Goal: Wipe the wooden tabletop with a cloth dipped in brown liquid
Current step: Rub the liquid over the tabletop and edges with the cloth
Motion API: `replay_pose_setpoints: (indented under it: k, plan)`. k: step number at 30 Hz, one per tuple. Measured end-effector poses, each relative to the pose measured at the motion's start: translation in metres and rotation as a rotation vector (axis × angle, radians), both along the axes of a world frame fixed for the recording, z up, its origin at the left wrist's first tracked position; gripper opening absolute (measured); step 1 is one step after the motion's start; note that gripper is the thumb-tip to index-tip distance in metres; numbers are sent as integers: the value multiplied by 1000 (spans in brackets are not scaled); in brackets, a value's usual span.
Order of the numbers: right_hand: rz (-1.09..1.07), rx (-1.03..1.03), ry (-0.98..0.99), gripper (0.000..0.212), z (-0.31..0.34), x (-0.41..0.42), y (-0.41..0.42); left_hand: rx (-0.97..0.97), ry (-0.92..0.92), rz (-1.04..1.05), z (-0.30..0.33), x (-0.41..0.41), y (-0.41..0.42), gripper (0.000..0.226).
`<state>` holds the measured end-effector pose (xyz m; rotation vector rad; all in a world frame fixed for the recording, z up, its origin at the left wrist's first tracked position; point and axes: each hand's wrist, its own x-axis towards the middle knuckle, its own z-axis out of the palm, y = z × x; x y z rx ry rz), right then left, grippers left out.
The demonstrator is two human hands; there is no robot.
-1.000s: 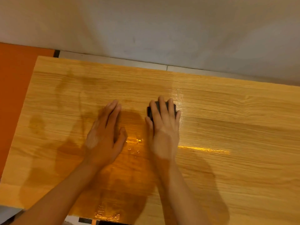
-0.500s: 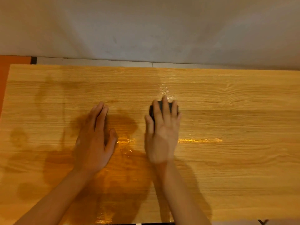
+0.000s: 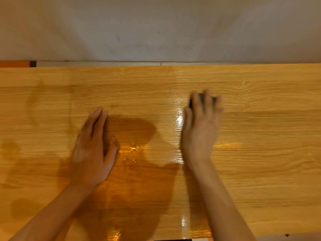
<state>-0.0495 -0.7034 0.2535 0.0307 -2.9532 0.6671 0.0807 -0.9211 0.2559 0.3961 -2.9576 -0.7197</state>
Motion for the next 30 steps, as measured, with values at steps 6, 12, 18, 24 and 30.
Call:
replay_pose_setpoints:
  k: [6, 12, 18, 24, 30]
  plan:
    - [535, 43, 26, 44, -5, -14, -57, -28, 31, -8, -1, -1, 2, 61]
    - [21, -68, -72, 43, 10, -67, 39, 16, -66, 46, 5, -1, 2, 65]
    - [355, 12, -7, 41, -1, -39, -104, -13, -139, 35, 5, -2, 0, 66]
    - [516, 69, -43, 44, 9, -70, -35, -34, -112, 12, 3, -3, 1, 67]
    - [162, 44, -20, 44, 6, -75, -53, 4, -91, -46, 5, -2, -8, 66]
